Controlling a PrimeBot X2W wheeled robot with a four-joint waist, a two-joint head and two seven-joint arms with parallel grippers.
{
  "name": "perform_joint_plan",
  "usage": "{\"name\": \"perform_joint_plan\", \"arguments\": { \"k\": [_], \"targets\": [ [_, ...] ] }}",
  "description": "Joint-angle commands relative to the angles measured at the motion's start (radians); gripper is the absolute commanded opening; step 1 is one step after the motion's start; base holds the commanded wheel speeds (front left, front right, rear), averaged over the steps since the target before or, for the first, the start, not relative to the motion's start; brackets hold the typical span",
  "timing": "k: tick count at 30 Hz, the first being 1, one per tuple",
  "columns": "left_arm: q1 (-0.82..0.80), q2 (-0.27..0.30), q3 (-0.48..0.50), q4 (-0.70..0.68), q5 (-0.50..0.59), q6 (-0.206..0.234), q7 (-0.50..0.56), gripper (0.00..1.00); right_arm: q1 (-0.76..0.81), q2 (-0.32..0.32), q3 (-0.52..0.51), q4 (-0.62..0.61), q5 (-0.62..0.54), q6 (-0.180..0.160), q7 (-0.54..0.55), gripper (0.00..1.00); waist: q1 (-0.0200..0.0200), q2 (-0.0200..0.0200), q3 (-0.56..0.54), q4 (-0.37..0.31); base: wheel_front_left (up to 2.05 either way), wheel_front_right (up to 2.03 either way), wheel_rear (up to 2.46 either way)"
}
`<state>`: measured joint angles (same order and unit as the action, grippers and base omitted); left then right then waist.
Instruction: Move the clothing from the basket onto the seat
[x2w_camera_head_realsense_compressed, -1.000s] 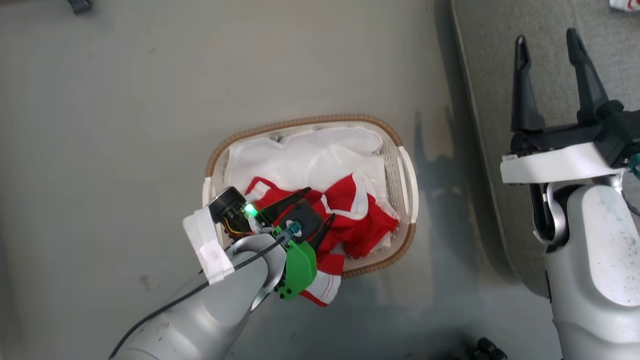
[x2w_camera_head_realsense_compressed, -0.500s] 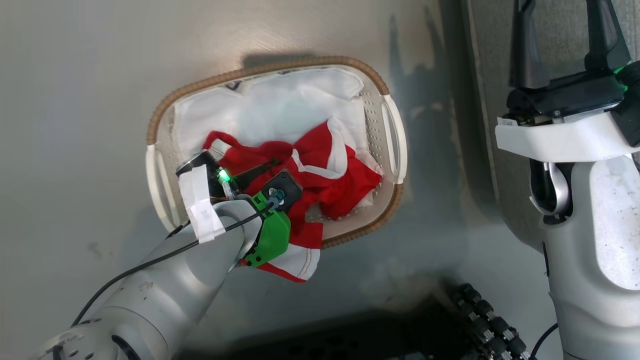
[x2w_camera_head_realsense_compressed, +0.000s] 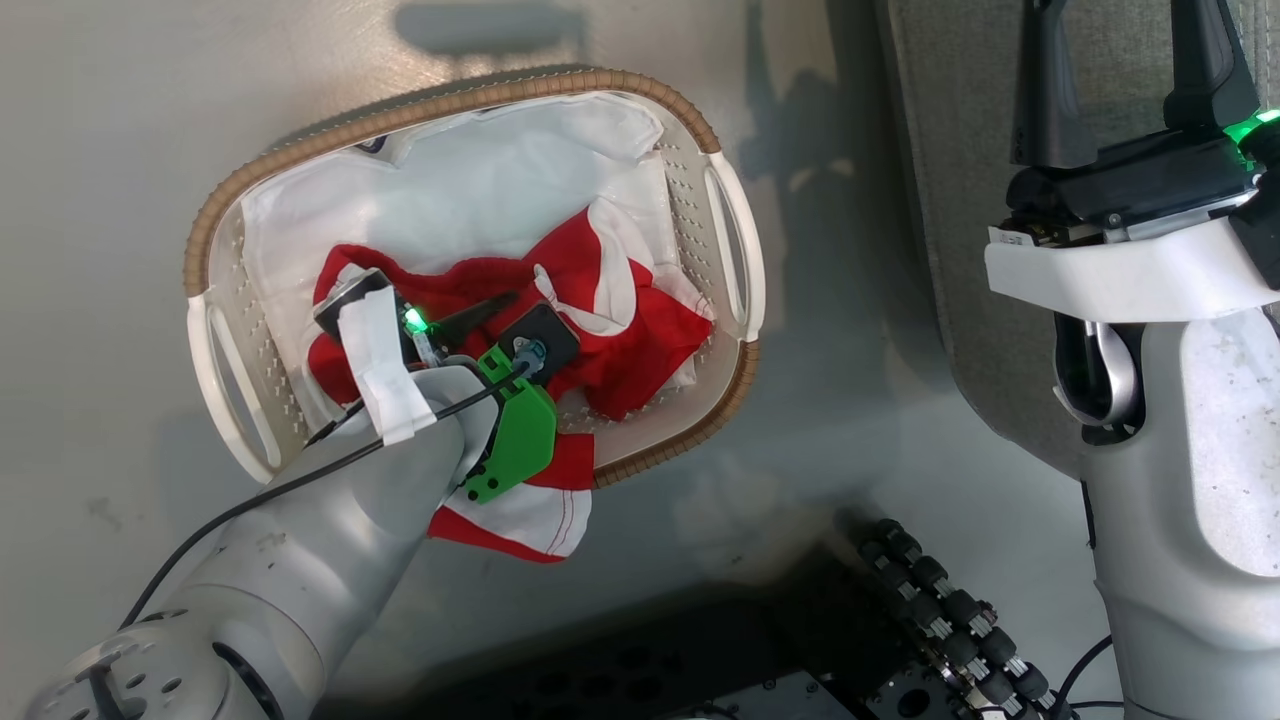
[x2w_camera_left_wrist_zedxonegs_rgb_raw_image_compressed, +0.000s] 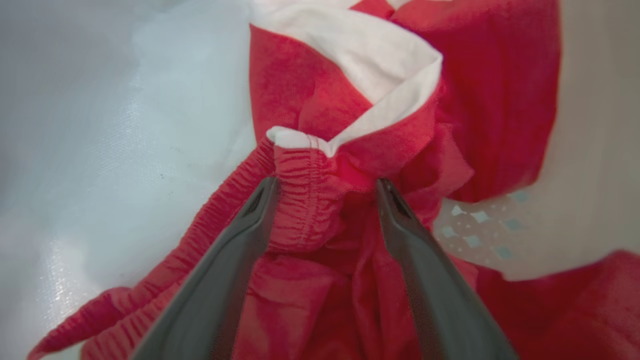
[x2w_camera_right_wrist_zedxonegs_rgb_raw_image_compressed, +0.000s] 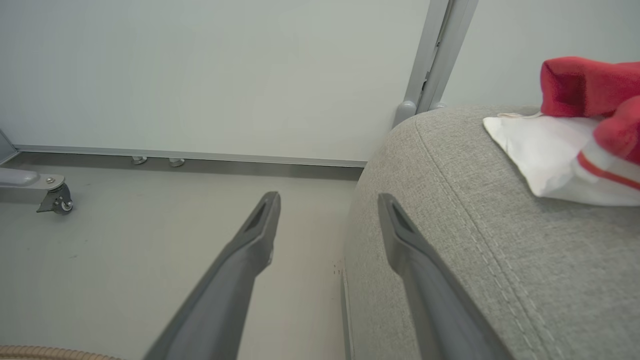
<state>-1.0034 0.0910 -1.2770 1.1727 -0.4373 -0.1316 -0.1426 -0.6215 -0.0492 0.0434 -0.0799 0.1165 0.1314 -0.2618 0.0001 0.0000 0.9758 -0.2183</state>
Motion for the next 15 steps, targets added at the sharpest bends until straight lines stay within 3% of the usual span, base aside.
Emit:
{"name": "perform_joint_plan", "arguments": {
  "k": [1,4,5,7,8,9,11,15],
  "targets": [
    [-0.016,0.012,-0.002,0.006,-0.007,0.002,0.002,1.0,-0.009,-0.002,0.002,-0.003,0.006,-0.001,-0.005,1.0,-0.0001,0.0,0.002,-0.005,0.0,0.0,0.0],
    [-0.015,0.013,-0.003,0.01,-0.018,0.002,0.005,1.0,-0.009,-0.002,0.002,-0.001,0.008,-0.001,-0.005,1.0,-0.0001,0.0,0.001,-0.008,0.0,0.0,0.0],
    [-0.012,0.012,-0.003,0.011,-0.027,0.002,0.007,0.78,-0.008,-0.002,0.001,0.001,0.009,-0.001,-0.005,1.0,-0.0001,0.0,0.0,-0.009,0.0,0.0,0.0],
    [-0.007,0.014,-0.003,0.015,-0.038,0.002,0.012,0.46,-0.007,-0.002,0.002,0.002,0.01,-0.001,-0.005,1.0,-0.0001,0.0,-0.003,-0.009,0.0,0.0,0.0],
    [-0.004,0.015,-0.003,0.016,-0.04,0.002,0.012,0.41,-0.008,-0.002,0.004,0.003,0.011,-0.001,-0.005,1.0,-0.0001,0.0,-0.004,-0.01,0.0,0.0,0.0],
    [-0.002,0.017,-0.004,0.016,-0.044,0.002,0.011,0.22,-0.008,-0.002,0.005,0.002,0.013,-0.001,-0.005,1.0,-0.0001,0.0,-0.005,-0.011,0.0,0.0,0.0],
    [-0.003,0.018,-0.004,0.015,-0.053,0.002,-0.008,0.0,-0.008,-0.002,0.006,0.002,0.012,-0.001,-0.005,1.0,-0.0001,0.0,-0.009,-0.011,0.0,0.0,0.0],
    [0.008,0.02,-0.004,0.007,-0.062,0.002,-0.042,0.0,-0.002,-0.003,0.0,0.009,0.001,-0.001,-0.005,1.0,-0.0001,0.0,-0.026,-0.004,0.0,0.0,0.0]
  ]
}}
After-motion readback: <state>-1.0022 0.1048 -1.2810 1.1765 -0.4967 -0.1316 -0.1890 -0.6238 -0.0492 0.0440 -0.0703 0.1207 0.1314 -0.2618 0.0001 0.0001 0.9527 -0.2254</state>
